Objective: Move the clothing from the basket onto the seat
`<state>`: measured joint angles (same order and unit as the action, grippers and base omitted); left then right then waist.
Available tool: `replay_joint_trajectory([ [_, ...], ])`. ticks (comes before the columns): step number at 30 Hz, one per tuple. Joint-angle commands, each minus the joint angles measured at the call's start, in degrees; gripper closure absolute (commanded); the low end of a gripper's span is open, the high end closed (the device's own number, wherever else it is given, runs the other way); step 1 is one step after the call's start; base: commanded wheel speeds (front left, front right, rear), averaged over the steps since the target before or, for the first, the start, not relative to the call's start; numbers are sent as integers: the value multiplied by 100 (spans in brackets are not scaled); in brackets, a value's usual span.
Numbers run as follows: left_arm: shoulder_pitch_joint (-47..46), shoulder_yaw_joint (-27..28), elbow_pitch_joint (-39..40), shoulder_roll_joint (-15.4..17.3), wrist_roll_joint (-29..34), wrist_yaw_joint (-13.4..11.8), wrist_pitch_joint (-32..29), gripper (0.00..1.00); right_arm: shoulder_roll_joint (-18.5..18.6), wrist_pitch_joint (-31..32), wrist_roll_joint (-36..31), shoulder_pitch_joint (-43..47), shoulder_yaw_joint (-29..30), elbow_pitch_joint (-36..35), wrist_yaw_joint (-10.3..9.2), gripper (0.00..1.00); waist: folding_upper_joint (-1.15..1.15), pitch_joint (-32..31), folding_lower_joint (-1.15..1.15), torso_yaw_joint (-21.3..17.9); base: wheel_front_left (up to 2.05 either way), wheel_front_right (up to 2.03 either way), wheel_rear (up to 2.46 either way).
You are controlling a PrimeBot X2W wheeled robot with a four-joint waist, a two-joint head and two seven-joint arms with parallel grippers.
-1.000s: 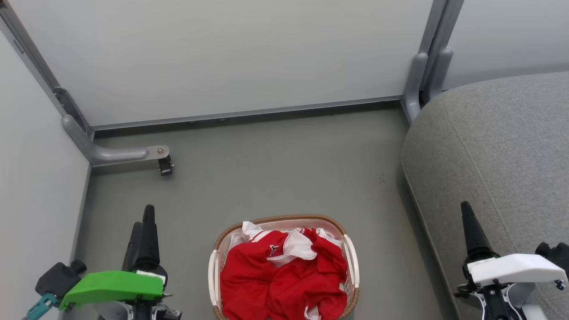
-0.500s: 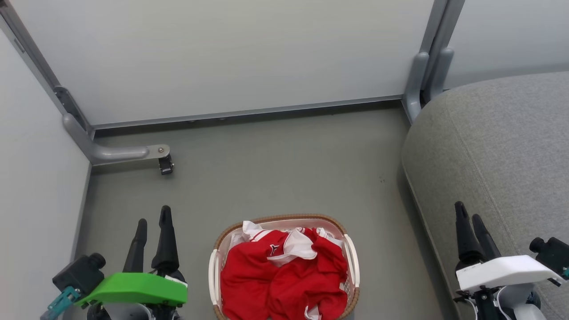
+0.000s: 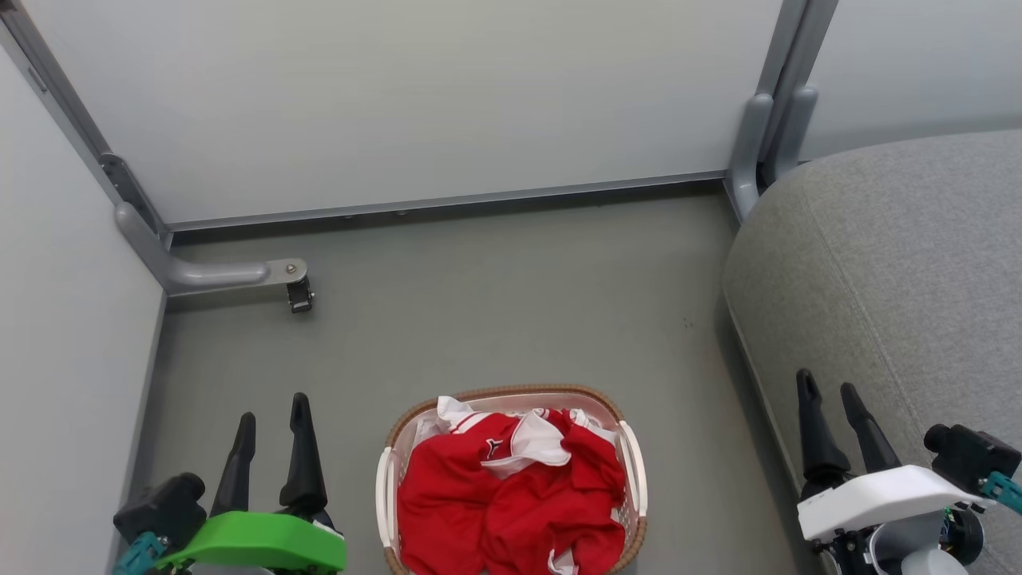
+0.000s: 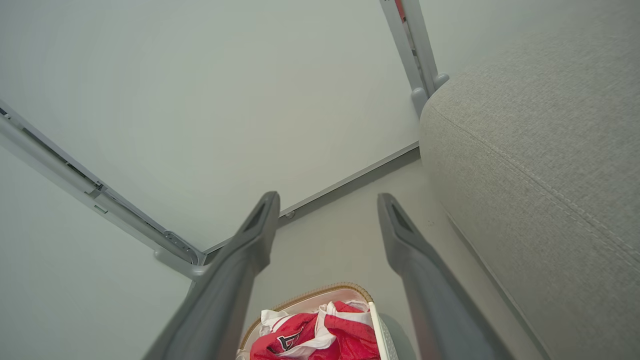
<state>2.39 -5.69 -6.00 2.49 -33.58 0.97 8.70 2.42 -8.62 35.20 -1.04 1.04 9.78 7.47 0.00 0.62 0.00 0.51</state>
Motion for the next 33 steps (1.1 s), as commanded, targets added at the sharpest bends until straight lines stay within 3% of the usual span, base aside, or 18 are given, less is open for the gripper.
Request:
replay_joint_trajectory([
  [1, 49, 2, 18, 41, 187, -29, 51, 0, 36, -59, -224, 26, -36, -62, 3, 0, 0, 2, 0, 3, 0, 0, 0],
  [33, 227, -299, -501, 52, 1577, -138, 464, 0, 53, -478, -2133, 133, -177, 211, 3, 0, 0, -8, 0, 97, 0, 0, 0],
])
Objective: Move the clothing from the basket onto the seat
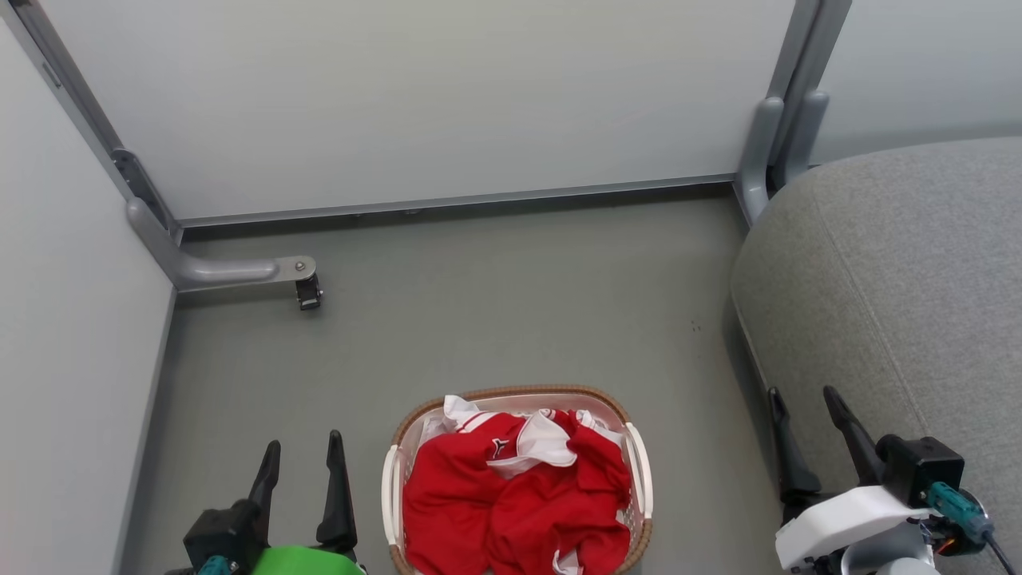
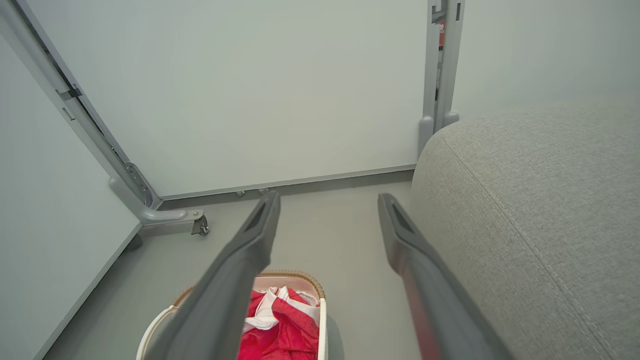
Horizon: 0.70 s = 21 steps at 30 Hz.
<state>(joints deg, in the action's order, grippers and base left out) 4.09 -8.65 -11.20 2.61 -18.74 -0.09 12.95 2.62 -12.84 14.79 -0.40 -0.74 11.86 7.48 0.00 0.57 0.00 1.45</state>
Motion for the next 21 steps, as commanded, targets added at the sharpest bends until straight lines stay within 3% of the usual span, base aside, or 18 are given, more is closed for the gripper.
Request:
replay_joint_trajectory([
  [1, 62, -8, 2, 40, 109, -38, 49, 0, 34, -58, -132, 71, 2, 8, 2, 0, 0, -6, 0, 6, 0, 0, 0],
  [21, 176, -114, -161, 46, 654, -74, 231, 0, 43, -244, -830, 110, -24, 0, 1, 0, 0, -56, 0, 64, 0, 0, 0],
])
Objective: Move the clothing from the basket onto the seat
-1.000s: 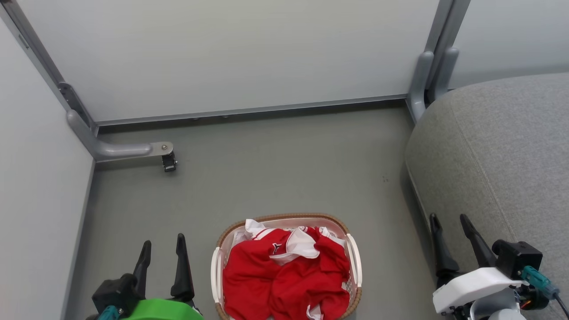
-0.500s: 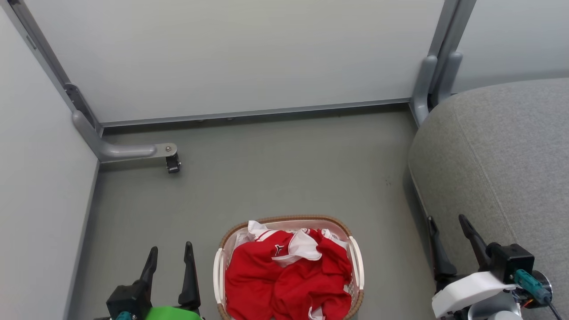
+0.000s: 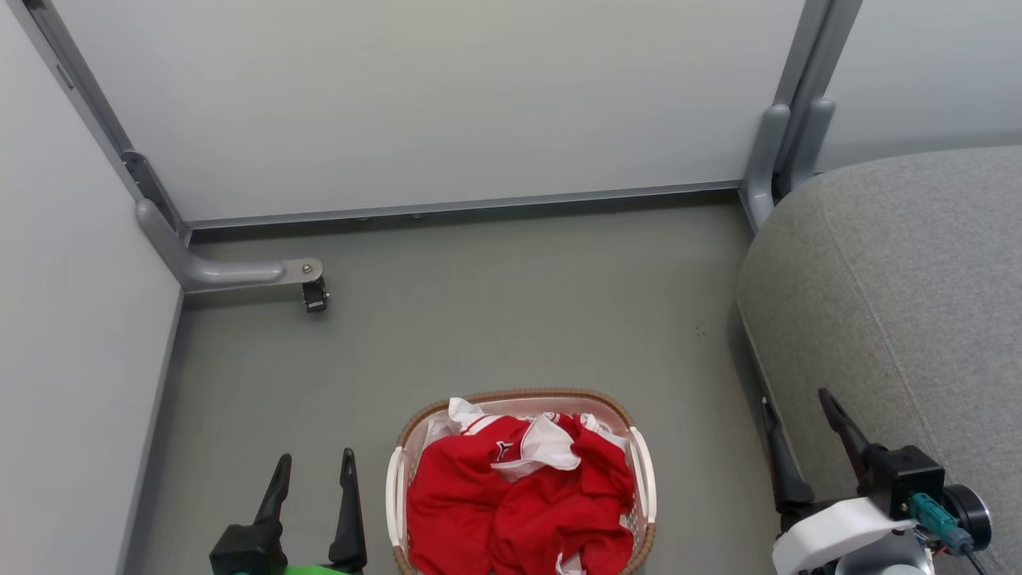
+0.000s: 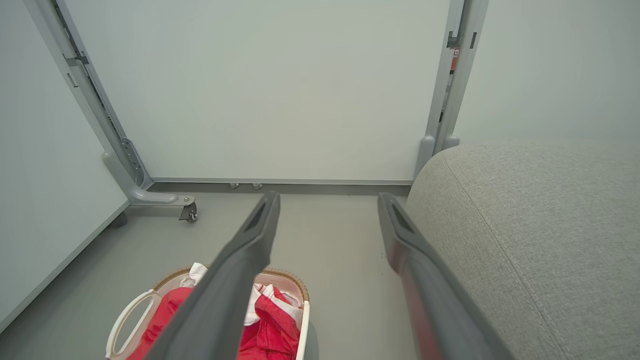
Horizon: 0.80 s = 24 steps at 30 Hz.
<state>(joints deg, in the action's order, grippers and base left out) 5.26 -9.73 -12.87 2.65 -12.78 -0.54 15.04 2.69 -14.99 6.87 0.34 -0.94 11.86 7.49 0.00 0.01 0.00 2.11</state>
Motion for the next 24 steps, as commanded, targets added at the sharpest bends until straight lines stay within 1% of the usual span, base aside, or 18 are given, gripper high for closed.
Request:
replay_joint_trajectory([
  [1, 55, -3, -4, 41, 58, -28, 21, 0, 36, -29, -29, 34, -7, 6, 0, 0, 0, -2, 0, -4, 0, 0, 0],
  [24, 14, 7, -111, 41, 65, 4, 17, 0, 35, -29, 15, 39, 11, -13, 0, 0, 0, 5, 0, -12, 0, 0, 0],
])
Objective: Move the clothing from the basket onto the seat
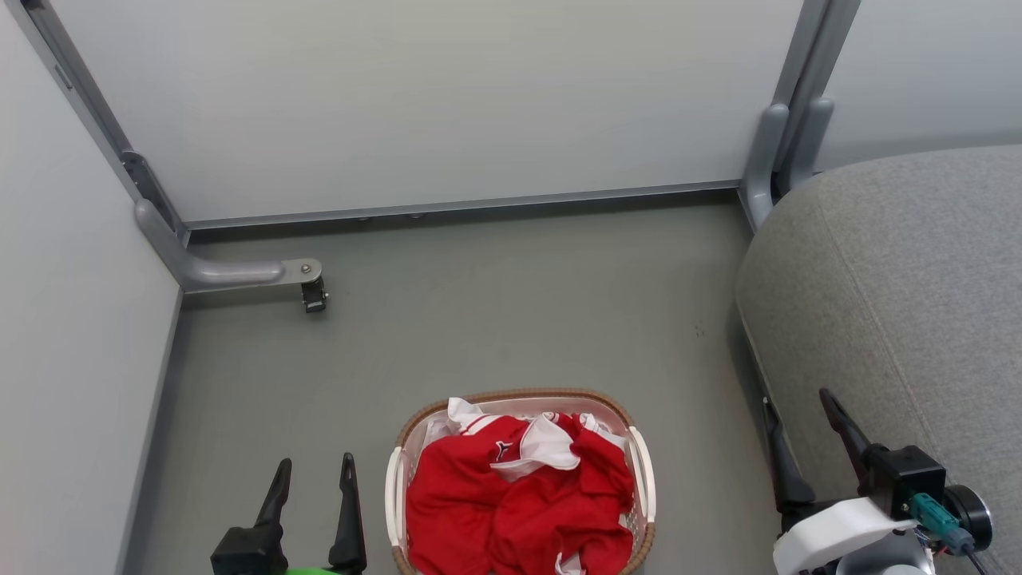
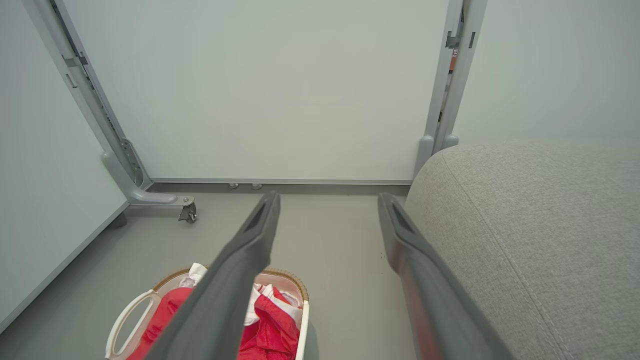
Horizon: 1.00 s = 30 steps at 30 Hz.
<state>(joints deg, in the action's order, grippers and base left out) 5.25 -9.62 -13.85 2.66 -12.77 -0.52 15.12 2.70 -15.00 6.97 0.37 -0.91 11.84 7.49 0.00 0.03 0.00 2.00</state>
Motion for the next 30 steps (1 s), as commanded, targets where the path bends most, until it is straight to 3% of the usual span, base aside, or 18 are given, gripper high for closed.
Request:
replay_joint_trajectory([
  [1, 19, -5, -9, 40, 68, 5, 6, 0, 34, -28, 8, 35, 11, -17, 0, 0, 0, 10, 0, -3, 0, 0, 0],
  [16, -321, -125, -36, 38, 246, 98, 6, 0, 33, -28, -36, -183, -10, -152, 0, 0, 0, 512, 0, -98, 0, 0, 0],
  [24, -1161, -365, -305, 39, 669, 293, 5, 0, 32, -28, -86, -648, 73, -316, 0, 0, 0, 1472, 0, -309, 0, 0, 0],
  [30, -2060, -701, -1108, 107, 1057, 464, 4, 0, 30, -28, -75, -1084, 78, -438, -1, 0, 0, 2268, 0, -494, 0, 0, 0],
])
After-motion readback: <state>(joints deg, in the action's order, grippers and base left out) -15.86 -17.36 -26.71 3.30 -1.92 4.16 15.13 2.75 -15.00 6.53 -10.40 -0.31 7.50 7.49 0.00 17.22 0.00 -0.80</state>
